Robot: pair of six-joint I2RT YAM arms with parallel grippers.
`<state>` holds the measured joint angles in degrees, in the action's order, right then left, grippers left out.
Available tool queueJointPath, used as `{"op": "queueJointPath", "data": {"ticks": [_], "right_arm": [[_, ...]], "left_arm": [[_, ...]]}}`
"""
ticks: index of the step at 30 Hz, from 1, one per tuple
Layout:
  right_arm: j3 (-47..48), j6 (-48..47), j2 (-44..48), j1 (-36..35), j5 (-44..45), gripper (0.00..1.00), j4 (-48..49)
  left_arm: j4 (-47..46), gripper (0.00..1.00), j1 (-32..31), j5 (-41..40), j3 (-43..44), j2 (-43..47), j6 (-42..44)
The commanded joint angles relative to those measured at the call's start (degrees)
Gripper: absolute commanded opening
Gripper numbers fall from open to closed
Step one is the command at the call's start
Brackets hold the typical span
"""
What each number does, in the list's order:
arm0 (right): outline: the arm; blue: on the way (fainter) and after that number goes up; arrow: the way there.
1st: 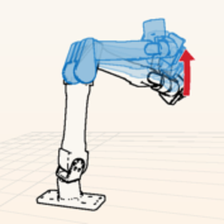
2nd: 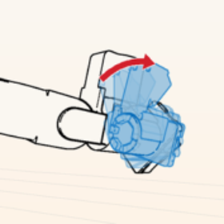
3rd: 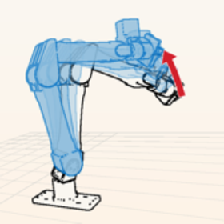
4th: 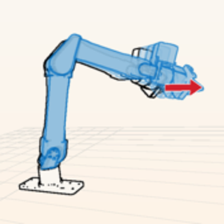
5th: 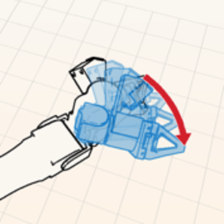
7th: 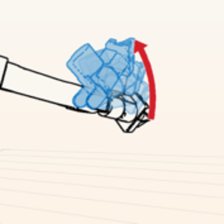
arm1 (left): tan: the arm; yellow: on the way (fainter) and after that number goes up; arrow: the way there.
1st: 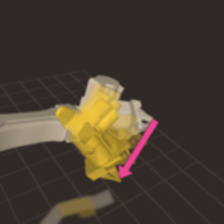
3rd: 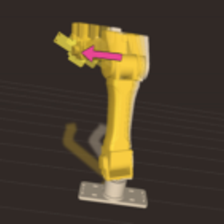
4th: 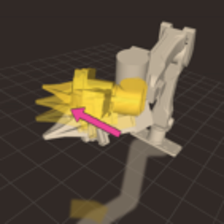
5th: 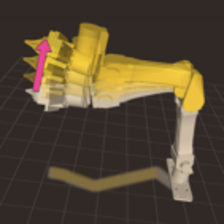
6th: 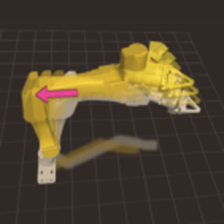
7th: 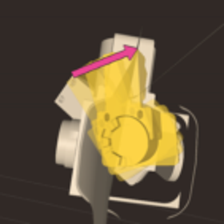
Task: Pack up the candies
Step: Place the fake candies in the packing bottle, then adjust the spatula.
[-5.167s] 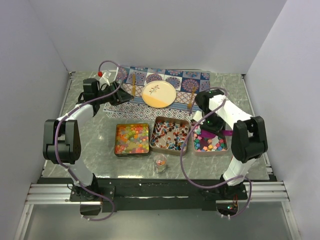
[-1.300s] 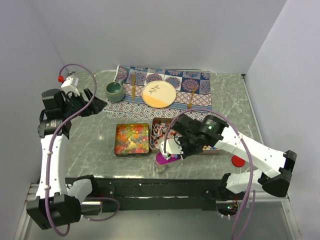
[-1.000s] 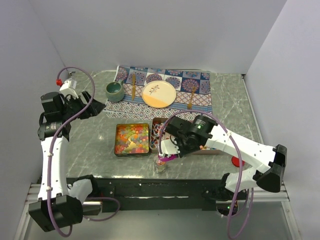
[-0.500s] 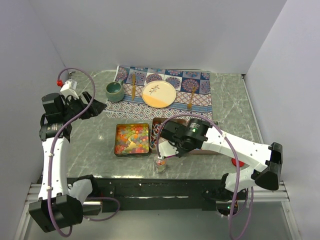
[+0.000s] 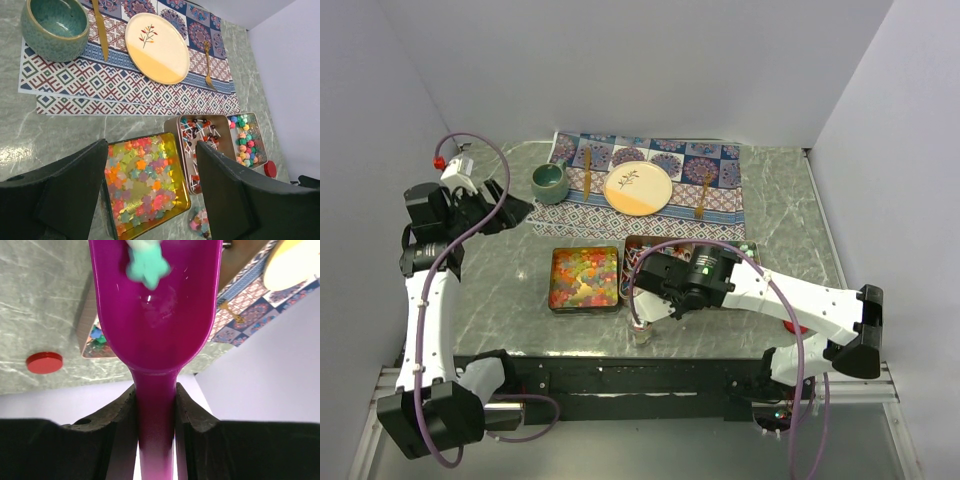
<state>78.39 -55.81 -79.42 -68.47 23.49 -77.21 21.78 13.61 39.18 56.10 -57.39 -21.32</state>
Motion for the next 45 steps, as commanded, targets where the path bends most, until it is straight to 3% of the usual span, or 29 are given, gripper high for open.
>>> {"op": "queueJointPath", "data": {"ticks": [1, 9, 12, 15, 16, 22, 28, 37, 45], "right_arm": [[3.0, -5.4, 1.7, -0.7, 3.8, 0.0, -5.6], [1.9, -5.4, 3.7, -0.9, 4.2, 0.0, -5.6], [3.3, -4.7, 3.7, -0.3, 3.2, 0.0, -5.5], [8.1, -1.9, 1.4, 3.1, -0.8, 0.0, -5.4], [9.9, 0.6, 0.2, 4.3, -4.6, 0.0, -5.3], [20.3, 8.6, -8.6, 15.1, -17.5, 0.0, -2.4], [23.8, 11.4, -13.6, 15.6, -21.9, 0.0, 4.2], [46.1, 15.2, -22.9, 15.7, -27.4, 0.0, 5.9], [55.6, 19.4, -22.6, 17.2, -36.3, 0.0, 9.1]], "left_arm": [[-3.0, 0.77, 0.3, 1.8, 1.1, -0.5, -1.4], [-2.9, 0.75, 0.4, 4.8, 1.4, -1.1, -3.1], [-4.1, 0.66, 0.0, 8.8, 0.6, -0.5, -4.0], [-6.3, 0.32, -0.2, 14.6, -0.4, 0.3, -4.9], [-7.1, 0.02, -0.5, 17.7, -0.5, 0.5, -5.5], [-19.3, 0.01, -5.9, 25.2, -3.4, 1.8, -15.9], [-23.0, 0.01, -11.5, 25.2, -3.5, 0.0, -19.2], [-25.2, 0.01, -13.3, 24.6, -3.9, -5.5, -20.5], [-23.5, 0.01, -15.8, 22.3, -2.0, -12.4, -17.2]]}}
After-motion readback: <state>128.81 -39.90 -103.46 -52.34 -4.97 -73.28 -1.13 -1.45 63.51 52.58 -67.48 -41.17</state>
